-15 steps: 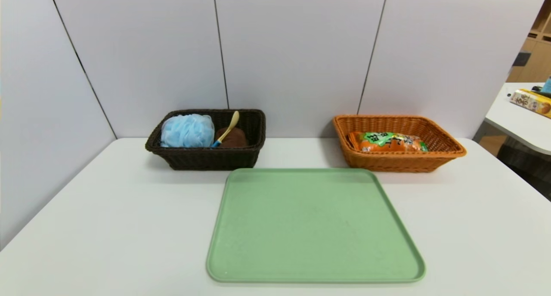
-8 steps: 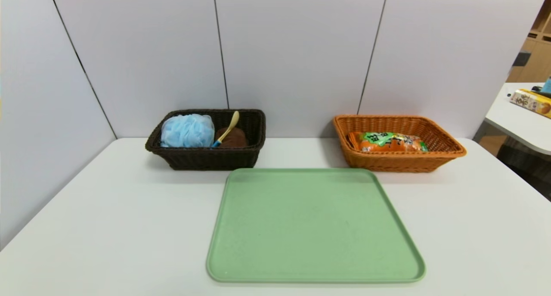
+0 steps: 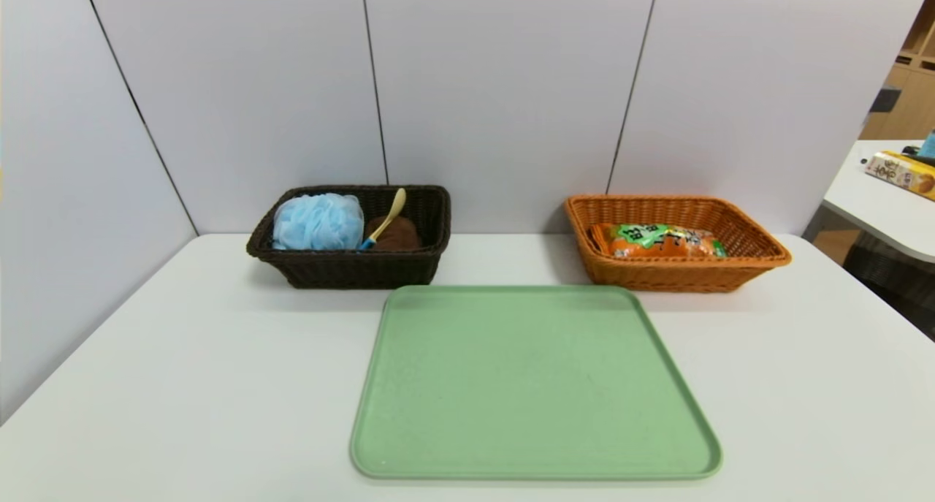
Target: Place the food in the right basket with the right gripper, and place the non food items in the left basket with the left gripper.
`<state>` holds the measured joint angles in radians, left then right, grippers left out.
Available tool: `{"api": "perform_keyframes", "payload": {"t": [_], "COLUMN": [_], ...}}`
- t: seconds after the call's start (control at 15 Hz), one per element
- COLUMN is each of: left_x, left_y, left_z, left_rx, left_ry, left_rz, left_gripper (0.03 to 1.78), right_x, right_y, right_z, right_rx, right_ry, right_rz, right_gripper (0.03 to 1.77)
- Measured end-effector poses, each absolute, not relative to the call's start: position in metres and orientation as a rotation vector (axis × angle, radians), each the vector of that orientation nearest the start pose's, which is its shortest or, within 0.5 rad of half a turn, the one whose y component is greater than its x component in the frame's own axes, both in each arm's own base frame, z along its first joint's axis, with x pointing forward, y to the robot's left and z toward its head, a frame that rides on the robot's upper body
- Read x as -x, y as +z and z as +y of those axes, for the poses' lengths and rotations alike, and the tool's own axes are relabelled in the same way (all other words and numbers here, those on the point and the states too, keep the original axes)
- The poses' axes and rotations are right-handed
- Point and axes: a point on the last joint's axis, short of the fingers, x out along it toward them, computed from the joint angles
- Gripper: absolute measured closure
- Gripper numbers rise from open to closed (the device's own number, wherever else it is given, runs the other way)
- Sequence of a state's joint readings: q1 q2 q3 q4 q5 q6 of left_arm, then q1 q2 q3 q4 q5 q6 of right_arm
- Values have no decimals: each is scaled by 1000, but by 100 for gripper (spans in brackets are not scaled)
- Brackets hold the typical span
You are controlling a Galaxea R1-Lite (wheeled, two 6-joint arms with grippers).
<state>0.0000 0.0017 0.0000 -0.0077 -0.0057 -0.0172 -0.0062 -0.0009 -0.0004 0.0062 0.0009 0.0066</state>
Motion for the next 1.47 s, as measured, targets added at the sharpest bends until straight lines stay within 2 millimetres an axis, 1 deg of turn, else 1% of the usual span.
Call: {"api": "perform_keyframes", "payload": {"t": [1.47], "left_x": [23], "left_y": [77], "left_z": [0], "left_rx": [42], "left_ry": [1], "left_rz": [-8], "left_gripper": [12], "right_x": [23], "right_y": [75], "right_z": [0], "right_rx": [-16], "right_ry": [-7], "right_rz": [6], "right_gripper": [10]}}
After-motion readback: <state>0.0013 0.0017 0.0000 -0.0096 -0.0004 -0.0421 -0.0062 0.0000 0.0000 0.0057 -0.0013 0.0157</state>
